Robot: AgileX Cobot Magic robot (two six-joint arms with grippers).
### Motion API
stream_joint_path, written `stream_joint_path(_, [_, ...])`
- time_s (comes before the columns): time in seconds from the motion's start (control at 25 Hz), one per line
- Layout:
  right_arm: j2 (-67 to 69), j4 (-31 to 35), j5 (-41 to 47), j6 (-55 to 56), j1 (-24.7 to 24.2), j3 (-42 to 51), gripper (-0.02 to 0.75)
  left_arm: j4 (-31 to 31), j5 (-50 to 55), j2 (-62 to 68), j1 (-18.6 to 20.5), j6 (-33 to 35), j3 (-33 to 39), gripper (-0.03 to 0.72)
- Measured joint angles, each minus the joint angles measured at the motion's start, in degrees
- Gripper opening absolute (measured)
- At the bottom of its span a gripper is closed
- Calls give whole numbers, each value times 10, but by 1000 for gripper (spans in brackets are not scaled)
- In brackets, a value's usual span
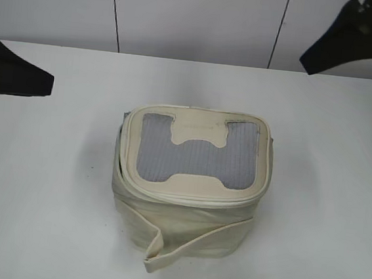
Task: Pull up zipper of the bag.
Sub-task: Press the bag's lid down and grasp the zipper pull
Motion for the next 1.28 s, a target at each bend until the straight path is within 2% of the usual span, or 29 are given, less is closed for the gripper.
stream_joint_path(0.2, [109,-14,43,-19,55,-126,528,18,8,68,-9,22,-22,319])
stream_joint_path(0.48, [231,-29,57,-26,137,-253,527,83,-1,133,-70,27,-82,319])
stream_joint_path(0.68, [276,-35,60,-27,168,-280,527,100,-1,165,-99,28,-116,319])
stream_joint_path(0.88, [301,-35,61,-30,187,-283,506,108,-13,173,-101,30,-122,319])
stream_joint_path(1.28, [341,-6,62,-39,190,-291,503,109,-35,173,-101,30,-122,319])
